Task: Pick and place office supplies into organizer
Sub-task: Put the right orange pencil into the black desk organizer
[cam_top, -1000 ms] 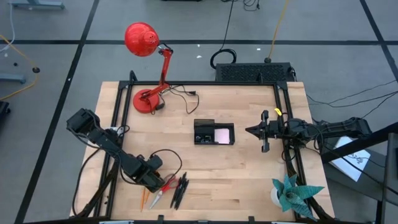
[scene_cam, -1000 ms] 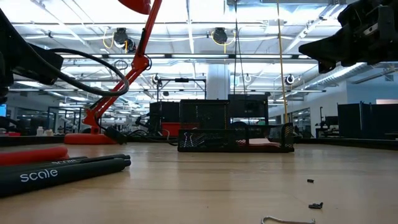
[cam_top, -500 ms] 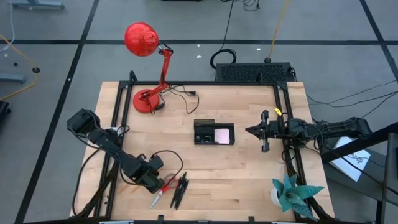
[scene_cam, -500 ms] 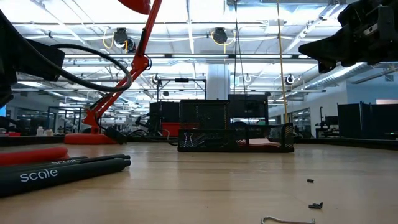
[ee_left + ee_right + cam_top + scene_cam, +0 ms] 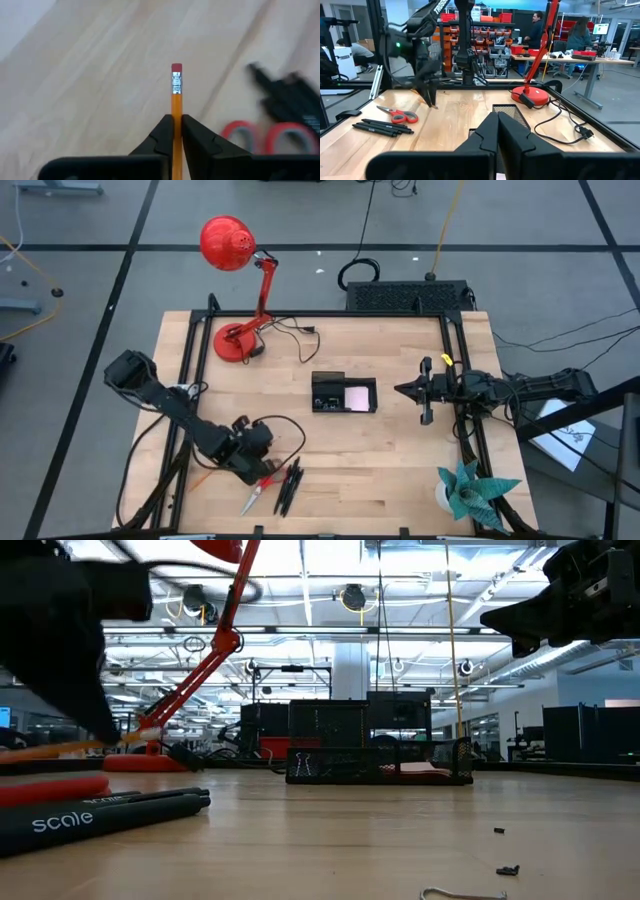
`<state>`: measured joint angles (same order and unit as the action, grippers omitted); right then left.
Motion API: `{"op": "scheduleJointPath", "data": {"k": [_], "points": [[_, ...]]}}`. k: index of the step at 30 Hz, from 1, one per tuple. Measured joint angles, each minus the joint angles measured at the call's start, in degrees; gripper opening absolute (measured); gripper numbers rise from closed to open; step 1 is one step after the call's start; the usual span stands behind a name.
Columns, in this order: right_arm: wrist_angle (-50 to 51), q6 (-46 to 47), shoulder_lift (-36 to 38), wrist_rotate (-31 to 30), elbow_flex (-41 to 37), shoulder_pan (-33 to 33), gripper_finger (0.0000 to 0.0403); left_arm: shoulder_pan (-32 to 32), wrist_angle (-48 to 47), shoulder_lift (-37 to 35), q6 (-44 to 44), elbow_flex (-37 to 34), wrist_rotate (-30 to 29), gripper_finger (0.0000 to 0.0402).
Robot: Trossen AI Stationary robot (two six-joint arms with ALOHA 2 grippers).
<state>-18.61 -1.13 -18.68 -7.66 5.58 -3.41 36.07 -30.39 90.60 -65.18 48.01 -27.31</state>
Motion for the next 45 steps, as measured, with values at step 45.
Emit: {"op": "scheduleJointPath", "data": {"k": [45], "points": [[0.02,-1.73,0.02,-0.23,0.0,0.01,0.0004,-43.56,70.42,0.95,66.35,1.96,27.92,0.003]]}}
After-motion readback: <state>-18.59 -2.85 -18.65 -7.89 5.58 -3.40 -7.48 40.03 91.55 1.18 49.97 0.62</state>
